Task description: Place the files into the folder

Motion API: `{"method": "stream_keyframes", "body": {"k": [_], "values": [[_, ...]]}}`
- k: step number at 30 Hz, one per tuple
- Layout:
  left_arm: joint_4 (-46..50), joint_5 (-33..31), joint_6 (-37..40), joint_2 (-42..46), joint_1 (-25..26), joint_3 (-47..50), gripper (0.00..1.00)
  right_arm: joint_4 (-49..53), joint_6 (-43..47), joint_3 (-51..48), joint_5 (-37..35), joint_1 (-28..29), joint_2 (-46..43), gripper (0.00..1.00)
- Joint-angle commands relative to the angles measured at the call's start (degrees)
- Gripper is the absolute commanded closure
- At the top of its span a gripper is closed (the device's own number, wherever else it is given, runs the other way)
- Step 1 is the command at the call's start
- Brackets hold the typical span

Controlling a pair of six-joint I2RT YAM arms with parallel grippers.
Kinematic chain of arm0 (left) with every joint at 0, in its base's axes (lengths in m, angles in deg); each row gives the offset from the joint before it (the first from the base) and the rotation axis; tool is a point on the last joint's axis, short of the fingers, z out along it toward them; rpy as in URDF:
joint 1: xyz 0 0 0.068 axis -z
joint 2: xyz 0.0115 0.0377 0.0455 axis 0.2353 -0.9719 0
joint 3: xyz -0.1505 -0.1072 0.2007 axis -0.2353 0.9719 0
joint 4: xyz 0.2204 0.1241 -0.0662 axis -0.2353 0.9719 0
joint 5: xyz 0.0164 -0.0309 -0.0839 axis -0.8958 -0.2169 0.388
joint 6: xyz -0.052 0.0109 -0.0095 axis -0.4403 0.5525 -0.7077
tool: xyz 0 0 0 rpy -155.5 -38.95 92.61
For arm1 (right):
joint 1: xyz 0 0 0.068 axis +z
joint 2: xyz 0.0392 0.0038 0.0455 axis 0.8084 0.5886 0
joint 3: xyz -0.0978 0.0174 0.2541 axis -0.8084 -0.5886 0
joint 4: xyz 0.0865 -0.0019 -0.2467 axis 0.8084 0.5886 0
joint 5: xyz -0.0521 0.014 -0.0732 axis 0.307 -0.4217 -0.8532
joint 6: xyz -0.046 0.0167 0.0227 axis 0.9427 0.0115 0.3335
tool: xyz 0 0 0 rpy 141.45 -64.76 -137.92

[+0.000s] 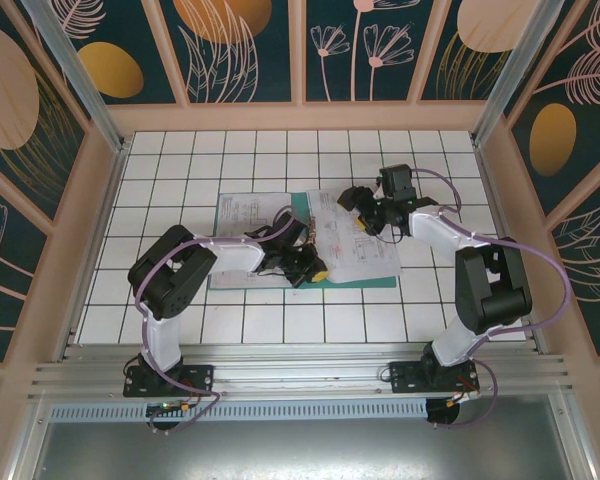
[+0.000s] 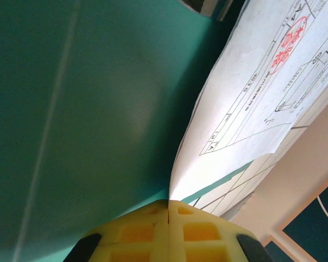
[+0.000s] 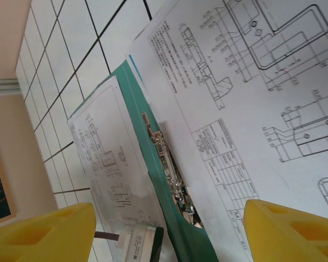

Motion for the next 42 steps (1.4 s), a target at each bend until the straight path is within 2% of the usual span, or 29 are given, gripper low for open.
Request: {"method": "stream_keyframes", "body": {"k": [1,16,28,42], "values": [[0.71,2.06,0.93,2.15,-0.51,1.01,1.00,1.06,0.46,0.19,-0.81,0.05,-1.32,0.28],[2.89,2.86,3.03,4.80,-1.41,3.19,1.00,-0.46,-0.60,-2.45,-0.50,0.16,-2.30,0.28],[4.29,0.78,3.43,6.47,-1.87,5.74,1.00,-0.47,-0.46,-3.32,-0.80,-0.14,-3.36,0.28],[-2.99,-0.24,-1.99,5.16,-1.88,5.59,1.00,-0.70,-0.32,-3.71,-0.45,-0.21,-3.46,0.28]]}}
